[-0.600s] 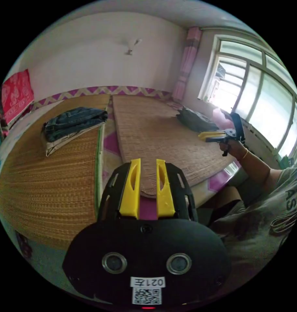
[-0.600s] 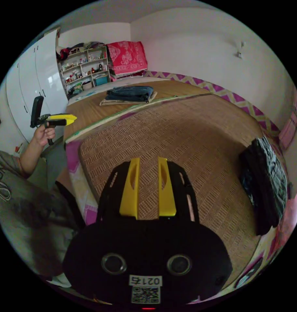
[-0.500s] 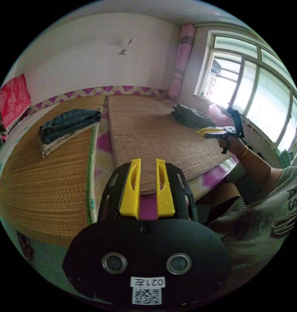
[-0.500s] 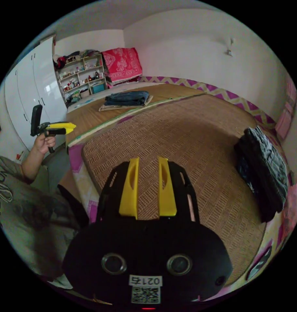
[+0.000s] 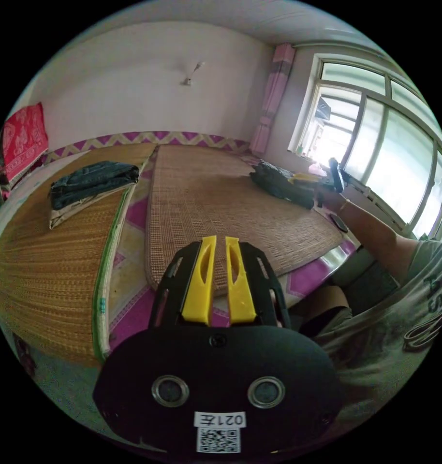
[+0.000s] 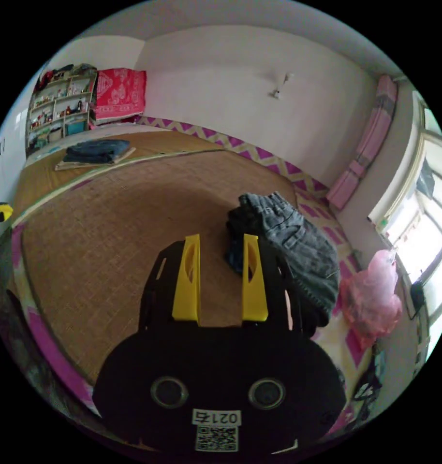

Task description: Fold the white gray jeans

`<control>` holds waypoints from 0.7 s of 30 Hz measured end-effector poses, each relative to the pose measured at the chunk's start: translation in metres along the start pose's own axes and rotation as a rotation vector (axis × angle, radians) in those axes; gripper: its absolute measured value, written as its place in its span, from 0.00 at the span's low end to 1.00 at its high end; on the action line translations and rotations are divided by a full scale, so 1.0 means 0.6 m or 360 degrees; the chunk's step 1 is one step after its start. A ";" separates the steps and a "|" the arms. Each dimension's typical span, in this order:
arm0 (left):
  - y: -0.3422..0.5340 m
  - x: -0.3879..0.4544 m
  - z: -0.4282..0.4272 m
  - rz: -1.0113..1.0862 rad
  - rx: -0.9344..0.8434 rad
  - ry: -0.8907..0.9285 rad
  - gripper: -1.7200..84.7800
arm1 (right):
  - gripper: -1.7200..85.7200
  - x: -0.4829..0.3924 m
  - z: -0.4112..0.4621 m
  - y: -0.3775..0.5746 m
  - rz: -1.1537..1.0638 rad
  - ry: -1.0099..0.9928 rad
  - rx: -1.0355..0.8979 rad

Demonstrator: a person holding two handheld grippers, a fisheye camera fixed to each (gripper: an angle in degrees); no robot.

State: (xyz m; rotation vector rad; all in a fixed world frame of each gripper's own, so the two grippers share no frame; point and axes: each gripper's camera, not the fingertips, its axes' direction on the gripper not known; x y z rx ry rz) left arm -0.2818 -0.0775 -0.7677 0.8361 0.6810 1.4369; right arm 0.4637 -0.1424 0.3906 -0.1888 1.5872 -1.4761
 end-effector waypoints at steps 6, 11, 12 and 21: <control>-0.030 -0.017 0.034 -0.0043 -0.0032 -0.0016 0.01 | 0.20 0.012 0.120 -0.089 -0.0290 0.0275 -0.0213; -0.048 -0.026 0.054 -0.0073 -0.0024 0.0023 0.01 | 0.20 0.000 0.187 -0.133 -0.0444 0.0312 -0.0283; -0.052 -0.026 0.057 -0.0070 -0.0019 0.0029 0.01 | 0.20 -0.005 0.204 -0.137 -0.0475 0.0347 -0.0326; -0.080 -0.027 0.073 -0.0090 -0.0021 0.0067 0.01 | 0.09 0.061 0.156 -0.167 -0.0097 0.0230 -0.0287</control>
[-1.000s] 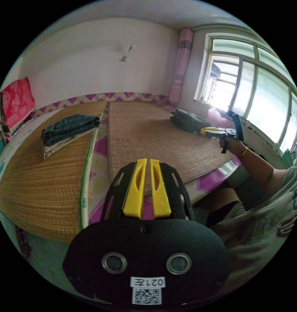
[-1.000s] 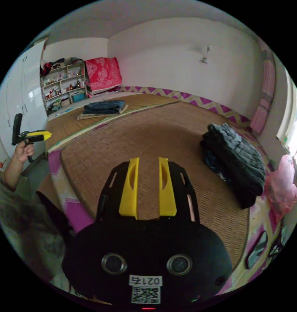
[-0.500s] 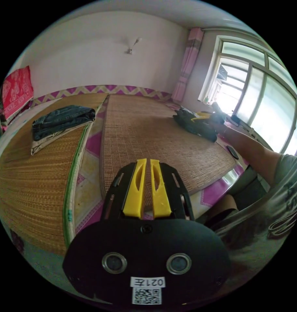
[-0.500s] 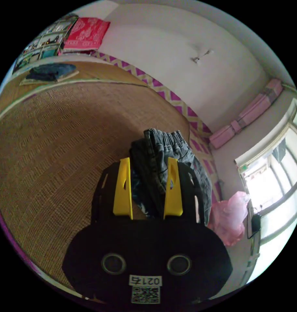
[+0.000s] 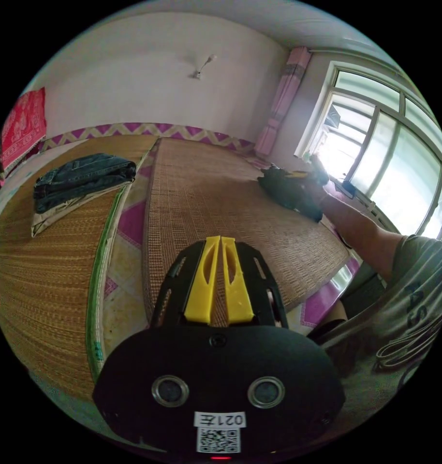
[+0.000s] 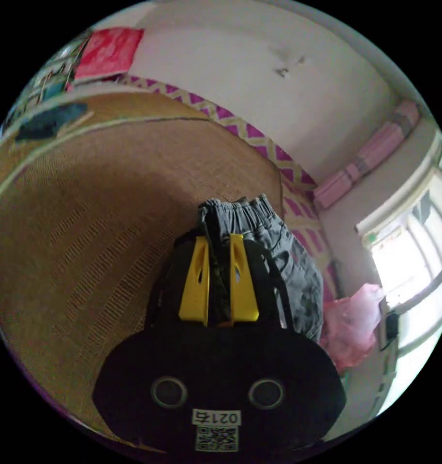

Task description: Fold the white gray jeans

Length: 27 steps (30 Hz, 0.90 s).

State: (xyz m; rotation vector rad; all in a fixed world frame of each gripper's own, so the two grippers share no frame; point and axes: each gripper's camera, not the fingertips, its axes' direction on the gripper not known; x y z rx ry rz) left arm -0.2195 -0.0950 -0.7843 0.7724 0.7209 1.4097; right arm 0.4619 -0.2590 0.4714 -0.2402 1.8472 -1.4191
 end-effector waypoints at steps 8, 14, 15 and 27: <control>0.011 0.007 -0.024 -0.0004 0.0045 0.0078 0.01 | 0.08 0.093 -0.239 -0.004 0.0163 -0.0263 0.0219; 0.024 0.013 -0.040 -0.0025 0.0054 0.0142 0.01 | 0.08 -0.217 -0.378 0.004 -0.0400 -0.0573 0.0299; 0.027 0.015 -0.043 -0.0027 0.0050 0.0151 0.01 | 0.08 -0.297 -0.377 0.018 -0.0449 -0.0663 0.0327; 0.058 -0.011 -0.030 -0.0059 -0.0063 0.0146 0.05 | 0.12 -0.450 -0.372 0.156 -0.0420 -0.0939 0.0393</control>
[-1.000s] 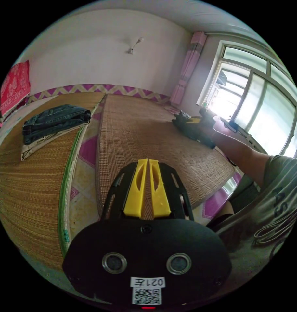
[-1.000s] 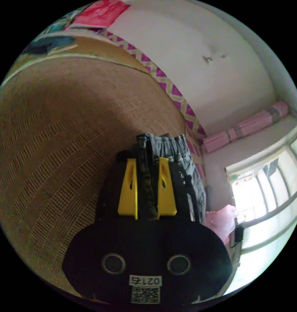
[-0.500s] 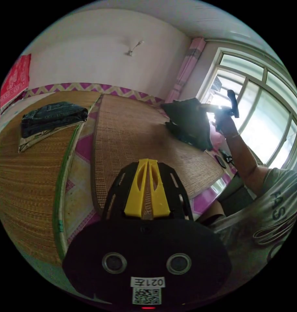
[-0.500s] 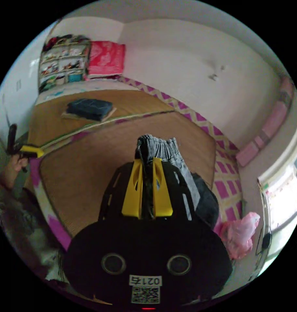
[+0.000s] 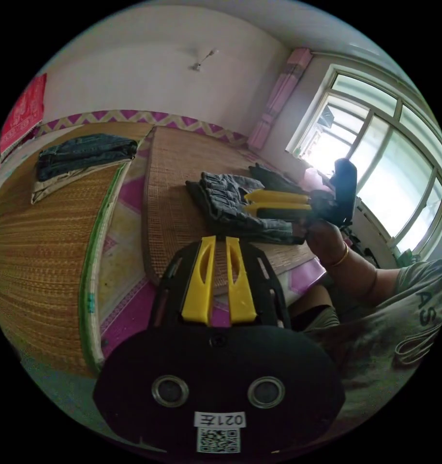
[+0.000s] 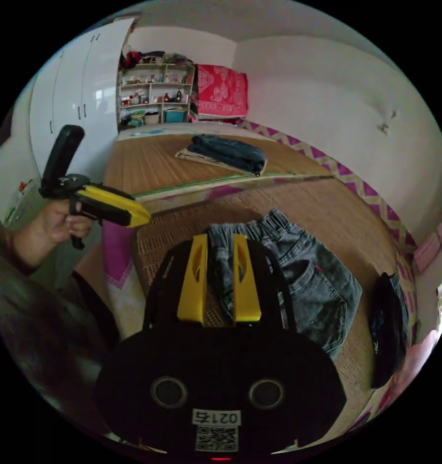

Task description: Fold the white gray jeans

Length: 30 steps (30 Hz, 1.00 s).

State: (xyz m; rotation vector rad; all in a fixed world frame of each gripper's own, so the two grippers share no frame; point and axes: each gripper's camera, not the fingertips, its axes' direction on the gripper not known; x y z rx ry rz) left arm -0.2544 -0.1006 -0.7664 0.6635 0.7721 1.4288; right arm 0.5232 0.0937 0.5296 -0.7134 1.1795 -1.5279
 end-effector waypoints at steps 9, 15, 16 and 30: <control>-0.022 -0.003 0.033 -0.0085 -0.0003 0.0078 0.05 | 0.08 0.044 0.050 0.040 0.0081 0.0143 -0.0203; -0.051 0.024 0.039 0.0040 0.0047 0.0034 0.02 | 0.07 0.284 -0.187 0.155 0.0688 -0.0174 0.0368; -0.059 0.031 0.046 0.0068 0.0063 0.0057 0.02 | 0.07 0.338 -0.250 0.201 0.0815 -0.0164 0.0493; -0.172 0.181 0.213 0.0421 -0.0120 0.0321 0.12 | 0.07 0.676 -0.477 0.912 0.2162 0.0226 0.0527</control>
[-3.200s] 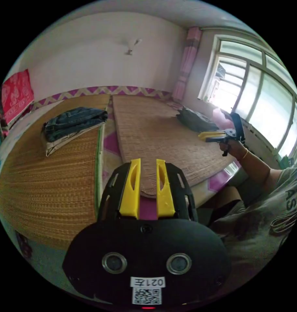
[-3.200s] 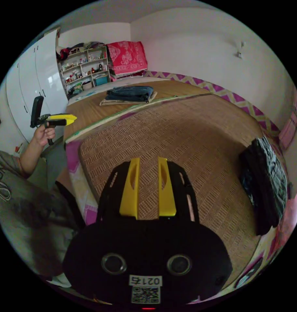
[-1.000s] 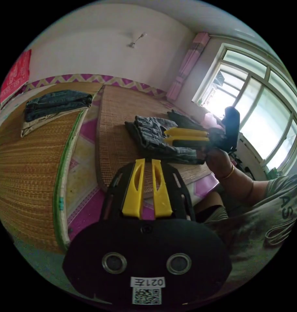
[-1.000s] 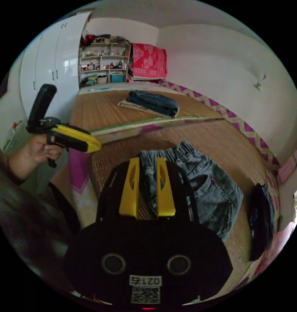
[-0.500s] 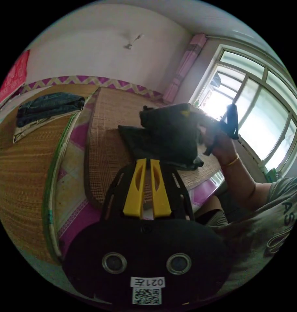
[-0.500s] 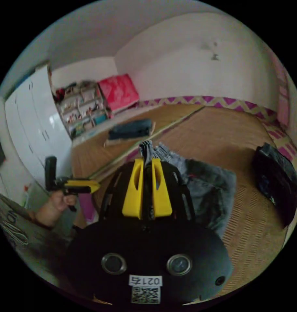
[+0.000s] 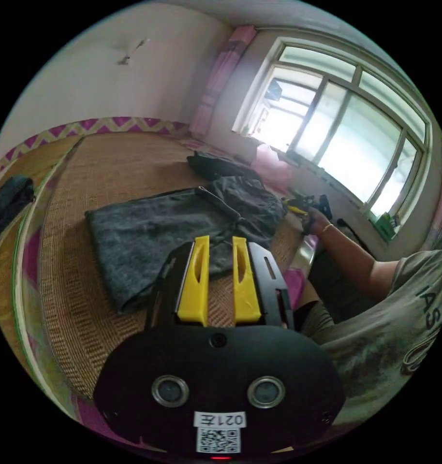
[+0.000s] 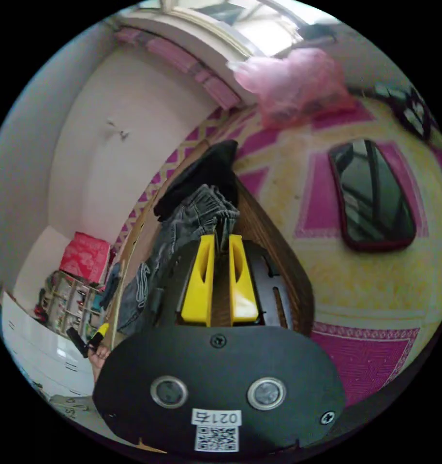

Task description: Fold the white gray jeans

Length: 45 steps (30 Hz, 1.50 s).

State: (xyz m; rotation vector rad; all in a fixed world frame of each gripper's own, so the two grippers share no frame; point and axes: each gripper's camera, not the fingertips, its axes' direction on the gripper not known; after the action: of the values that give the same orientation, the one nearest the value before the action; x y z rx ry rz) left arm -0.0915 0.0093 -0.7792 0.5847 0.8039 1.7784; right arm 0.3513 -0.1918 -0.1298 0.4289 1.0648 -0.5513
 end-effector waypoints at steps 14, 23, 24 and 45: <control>-0.135 0.105 0.236 0.0449 -0.0475 -0.0151 0.15 | 0.02 -0.207 -0.011 0.127 -0.0962 0.0103 -0.0091; -0.136 0.099 0.265 0.0460 -0.0538 -0.0461 0.06 | 0.01 -0.315 0.154 0.247 -0.1367 0.0848 -0.0382; -0.134 0.094 0.264 0.0462 -0.0542 -0.0453 0.03 | 0.01 -0.322 0.166 0.254 -0.1384 0.0927 -0.0381; 0.214 -0.465 -0.472 -0.0948 0.0290 -0.0829 0.01 | 0.01 -0.327 0.191 0.246 -0.1204 0.0747 -0.0489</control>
State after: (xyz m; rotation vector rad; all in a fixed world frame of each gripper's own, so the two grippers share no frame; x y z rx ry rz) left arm -0.2809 -0.3516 -0.8703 0.7876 0.6801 0.9557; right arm 0.4484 -0.0996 0.1058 -0.1512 1.7493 -0.9594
